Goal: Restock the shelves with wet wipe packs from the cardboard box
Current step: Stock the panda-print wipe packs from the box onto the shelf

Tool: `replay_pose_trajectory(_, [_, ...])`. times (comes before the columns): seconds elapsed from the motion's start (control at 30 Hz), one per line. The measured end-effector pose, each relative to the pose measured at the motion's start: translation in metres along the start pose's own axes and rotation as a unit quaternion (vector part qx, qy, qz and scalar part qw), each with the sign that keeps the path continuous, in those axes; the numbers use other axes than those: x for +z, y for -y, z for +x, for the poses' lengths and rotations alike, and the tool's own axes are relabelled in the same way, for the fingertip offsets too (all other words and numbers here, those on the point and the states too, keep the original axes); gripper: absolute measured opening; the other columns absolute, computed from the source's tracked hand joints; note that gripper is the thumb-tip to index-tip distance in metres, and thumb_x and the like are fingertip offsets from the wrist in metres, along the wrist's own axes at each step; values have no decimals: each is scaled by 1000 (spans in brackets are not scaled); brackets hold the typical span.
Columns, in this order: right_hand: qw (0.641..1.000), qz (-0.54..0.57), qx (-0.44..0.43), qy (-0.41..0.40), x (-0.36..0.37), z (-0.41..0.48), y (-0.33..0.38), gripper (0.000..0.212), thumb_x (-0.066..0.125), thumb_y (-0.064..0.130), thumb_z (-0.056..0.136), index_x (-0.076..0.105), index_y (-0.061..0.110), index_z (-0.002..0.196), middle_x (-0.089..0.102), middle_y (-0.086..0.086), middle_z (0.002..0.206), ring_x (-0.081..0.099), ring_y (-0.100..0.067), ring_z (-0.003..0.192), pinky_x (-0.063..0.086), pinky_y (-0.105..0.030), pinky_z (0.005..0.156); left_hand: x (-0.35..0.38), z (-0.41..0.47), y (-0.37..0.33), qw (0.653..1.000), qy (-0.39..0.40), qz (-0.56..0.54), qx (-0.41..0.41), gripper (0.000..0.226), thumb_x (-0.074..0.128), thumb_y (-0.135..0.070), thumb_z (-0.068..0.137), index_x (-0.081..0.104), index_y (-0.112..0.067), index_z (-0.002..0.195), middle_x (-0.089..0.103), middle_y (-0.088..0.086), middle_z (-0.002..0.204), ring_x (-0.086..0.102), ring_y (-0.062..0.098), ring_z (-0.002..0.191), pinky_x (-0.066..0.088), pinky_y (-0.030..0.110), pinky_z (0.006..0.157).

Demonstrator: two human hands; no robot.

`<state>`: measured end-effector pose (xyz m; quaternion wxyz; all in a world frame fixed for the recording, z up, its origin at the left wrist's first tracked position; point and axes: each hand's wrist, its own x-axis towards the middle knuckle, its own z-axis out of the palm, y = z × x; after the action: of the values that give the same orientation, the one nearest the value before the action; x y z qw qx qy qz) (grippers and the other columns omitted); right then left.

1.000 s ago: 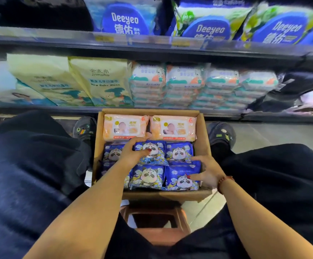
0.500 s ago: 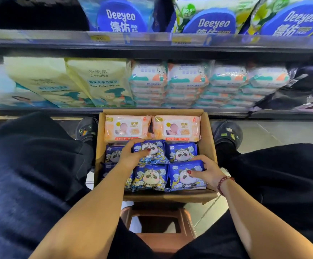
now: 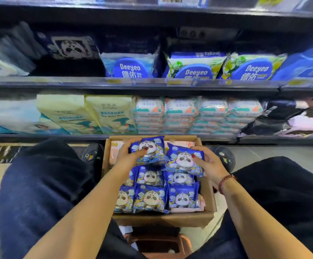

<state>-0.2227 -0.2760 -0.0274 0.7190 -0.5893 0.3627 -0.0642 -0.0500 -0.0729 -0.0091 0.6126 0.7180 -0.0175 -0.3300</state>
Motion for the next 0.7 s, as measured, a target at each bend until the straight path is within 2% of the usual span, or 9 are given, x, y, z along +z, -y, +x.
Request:
replay_pose_trajectory(0.07, [999,0,-46,10,1,-2,28,24,59,5,90,64,25,103,64,-13,119,66,-26,101,58,-35,72,-7,-3,-28,999,14,-9,43,37,72,-5,81,63,-28,109,62,-9,110,64,18,99,54,36,83])
replay_pose_trajectory(0.13, [996,-4,-91,8,4,-5,58,30,59,6,90,68,33,100,64,-12,122,66,-26,104,55,-39,79,-14,-7,-59,996,34,-13,79,37,74,-6,79,64,-32,104,66,6,115,65,28,103,55,44,86])
replay_pose_trajectory(0.23, [982,-27,-185,11,12,-11,111,42,56,-2,90,73,36,99,65,-6,122,60,-27,115,47,-45,98,-22,-18,-112,986,53,-7,159,43,80,-25,63,68,-37,103,64,9,122,63,30,111,49,49,97])
replay_pose_trajectory(0.33, [965,-67,-252,15,20,-23,174,39,57,3,92,70,38,103,66,14,118,57,-16,119,44,-37,103,-26,-34,-170,969,78,-1,234,45,78,-34,60,70,-39,104,61,2,128,60,24,117,49,46,99])
replay_pose_trajectory(0.4, [953,-71,-294,17,24,-32,212,36,57,5,92,69,37,104,67,22,112,57,-11,120,44,-31,103,-29,-48,-207,957,79,2,278,44,78,-36,59,71,-40,103,64,1,123,62,23,113,51,43,96])
replay_pose_trajectory(0.57, [936,-5,-352,10,32,-56,288,29,59,13,91,72,36,103,69,9,116,59,-13,117,44,-34,103,-36,-78,-284,929,76,-8,362,39,75,-24,69,70,-39,104,68,2,115,67,22,105,52,37,89])
replay_pose_trajectory(0.63, [933,20,-359,26,34,-66,313,24,68,30,84,72,34,108,67,4,121,57,-15,120,39,-40,108,-36,-89,-313,916,77,-15,393,37,73,-21,70,70,-39,103,70,3,113,68,20,100,53,34,84])
replay_pose_trajectory(0.67, [929,29,-368,38,35,-69,323,32,72,39,78,71,34,109,66,3,123,56,-17,122,37,-43,110,-35,-94,-326,909,72,-14,410,38,74,-20,69,71,-39,102,70,2,112,68,19,99,54,34,83])
replay_pose_trajectory(0.7, [925,32,-376,41,36,-71,333,31,71,39,79,71,34,109,65,2,123,56,-18,122,37,-45,110,-34,-99,-339,903,67,-9,424,39,77,-20,68,71,-39,102,71,1,110,69,19,99,55,33,83])
